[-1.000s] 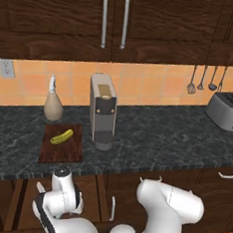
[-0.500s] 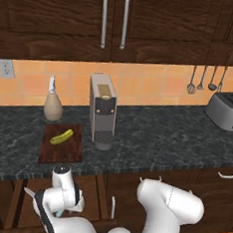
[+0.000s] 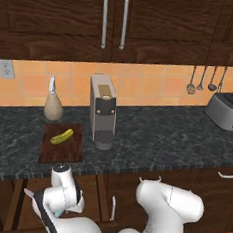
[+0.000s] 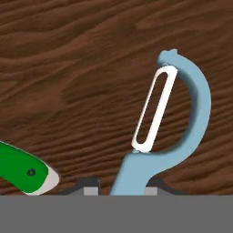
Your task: Place the appropriate cutting tool for cutting the cucumber skin on the cutting board.
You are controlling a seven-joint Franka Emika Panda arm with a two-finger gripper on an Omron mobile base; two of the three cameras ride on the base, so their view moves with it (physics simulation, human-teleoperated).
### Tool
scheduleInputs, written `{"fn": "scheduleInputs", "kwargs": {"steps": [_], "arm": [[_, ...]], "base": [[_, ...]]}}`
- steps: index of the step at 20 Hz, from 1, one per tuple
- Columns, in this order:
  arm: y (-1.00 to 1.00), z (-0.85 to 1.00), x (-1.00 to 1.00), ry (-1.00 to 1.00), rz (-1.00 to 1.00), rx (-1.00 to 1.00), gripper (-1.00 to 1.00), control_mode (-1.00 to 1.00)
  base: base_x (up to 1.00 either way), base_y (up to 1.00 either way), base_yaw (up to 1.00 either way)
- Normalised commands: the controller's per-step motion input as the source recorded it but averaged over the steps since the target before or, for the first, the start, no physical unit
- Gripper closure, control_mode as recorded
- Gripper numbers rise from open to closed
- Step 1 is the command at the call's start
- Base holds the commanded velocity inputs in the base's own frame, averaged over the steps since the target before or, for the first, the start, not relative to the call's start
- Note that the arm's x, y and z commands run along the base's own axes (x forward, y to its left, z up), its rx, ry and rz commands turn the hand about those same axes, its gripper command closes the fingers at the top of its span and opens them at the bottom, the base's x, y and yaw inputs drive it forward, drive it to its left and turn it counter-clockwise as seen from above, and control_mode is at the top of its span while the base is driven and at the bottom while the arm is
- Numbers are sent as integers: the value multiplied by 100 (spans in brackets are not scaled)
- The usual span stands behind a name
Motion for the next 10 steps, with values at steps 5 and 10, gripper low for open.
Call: {"fn": "scheduleInputs", "kwargs": {"steps": [5,10], "arm": [[8,100,-19,0,0,0,100,-100],[0,100,-5,0,-3,0,100,-100]], "base": [[0,0,0],[0,0,0]]}}
